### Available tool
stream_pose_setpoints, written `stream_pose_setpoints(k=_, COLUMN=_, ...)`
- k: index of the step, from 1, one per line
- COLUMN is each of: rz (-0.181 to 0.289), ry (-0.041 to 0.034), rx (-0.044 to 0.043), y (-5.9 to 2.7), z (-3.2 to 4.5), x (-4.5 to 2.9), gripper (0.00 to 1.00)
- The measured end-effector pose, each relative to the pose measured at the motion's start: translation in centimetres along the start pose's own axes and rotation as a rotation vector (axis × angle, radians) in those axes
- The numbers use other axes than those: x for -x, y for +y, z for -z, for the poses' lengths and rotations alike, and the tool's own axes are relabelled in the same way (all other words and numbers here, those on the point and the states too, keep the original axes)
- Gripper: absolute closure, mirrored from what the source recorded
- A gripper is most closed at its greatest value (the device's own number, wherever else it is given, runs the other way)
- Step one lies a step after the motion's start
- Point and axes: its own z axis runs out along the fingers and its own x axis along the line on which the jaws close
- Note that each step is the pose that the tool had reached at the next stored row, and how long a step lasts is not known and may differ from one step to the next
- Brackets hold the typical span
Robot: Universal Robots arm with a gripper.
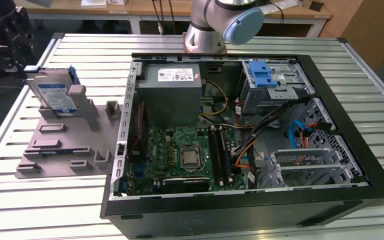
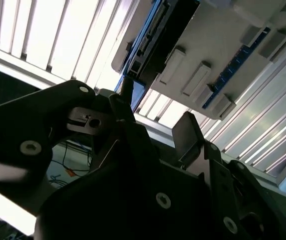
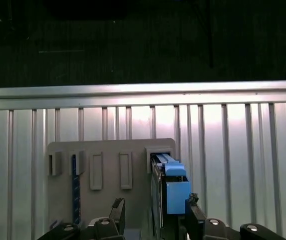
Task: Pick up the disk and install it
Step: 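Pick up the disk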
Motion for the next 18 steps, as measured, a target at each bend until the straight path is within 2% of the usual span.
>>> stream_pose_setpoints(k=4, rz=0.0, ry=0.0002, rx=0.0, y=0.01, z=0.0, x=0.01, gripper=0.41)
stream_pose_setpoints(k=6, rz=0.0, ry=-0.0105, rx=0.0004, y=0.01, z=-0.05, x=0.07, gripper=0.41)
stream_pose_setpoints(k=10, rz=0.001, ry=-0.0249, rx=0.0009, y=-0.01, z=-0.32, x=0.24, gripper=0.41)
stream_pose_setpoints(k=18, rz=0.001, ry=-0.026, rx=0.0011, y=0.0, z=-0.54, x=0.54, gripper=0.41)
